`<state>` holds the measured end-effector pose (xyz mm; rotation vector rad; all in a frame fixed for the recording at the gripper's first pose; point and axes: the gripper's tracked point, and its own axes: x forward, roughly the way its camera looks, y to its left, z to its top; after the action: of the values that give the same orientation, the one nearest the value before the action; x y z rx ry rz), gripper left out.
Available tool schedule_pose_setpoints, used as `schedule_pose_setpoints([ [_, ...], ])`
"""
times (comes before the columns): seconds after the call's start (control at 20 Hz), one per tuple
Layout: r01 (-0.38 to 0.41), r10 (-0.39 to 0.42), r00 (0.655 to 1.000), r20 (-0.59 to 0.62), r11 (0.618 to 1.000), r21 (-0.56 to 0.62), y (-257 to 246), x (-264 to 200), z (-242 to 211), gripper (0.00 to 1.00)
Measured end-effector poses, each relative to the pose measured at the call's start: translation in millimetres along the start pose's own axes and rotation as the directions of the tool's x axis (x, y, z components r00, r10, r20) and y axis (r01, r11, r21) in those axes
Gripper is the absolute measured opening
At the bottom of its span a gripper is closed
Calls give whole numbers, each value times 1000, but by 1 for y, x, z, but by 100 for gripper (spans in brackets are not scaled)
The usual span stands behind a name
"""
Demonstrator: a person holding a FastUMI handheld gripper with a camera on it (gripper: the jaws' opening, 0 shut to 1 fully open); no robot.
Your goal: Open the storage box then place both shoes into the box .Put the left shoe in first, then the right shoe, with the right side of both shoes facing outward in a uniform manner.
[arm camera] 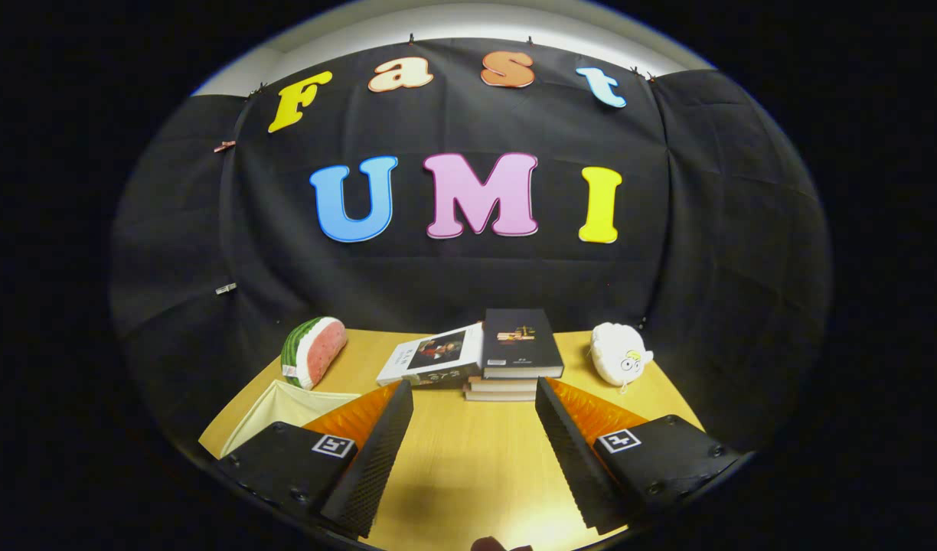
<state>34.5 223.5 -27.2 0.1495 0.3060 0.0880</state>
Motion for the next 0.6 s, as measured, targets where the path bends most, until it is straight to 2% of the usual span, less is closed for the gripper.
schedule_pose_setpoints([
  [0.3,70,-66,992,110,997,-36,-87,-21,32,99],
  [0.6,121,-102,972,212,990,-78,-139,-47,61,98],
])
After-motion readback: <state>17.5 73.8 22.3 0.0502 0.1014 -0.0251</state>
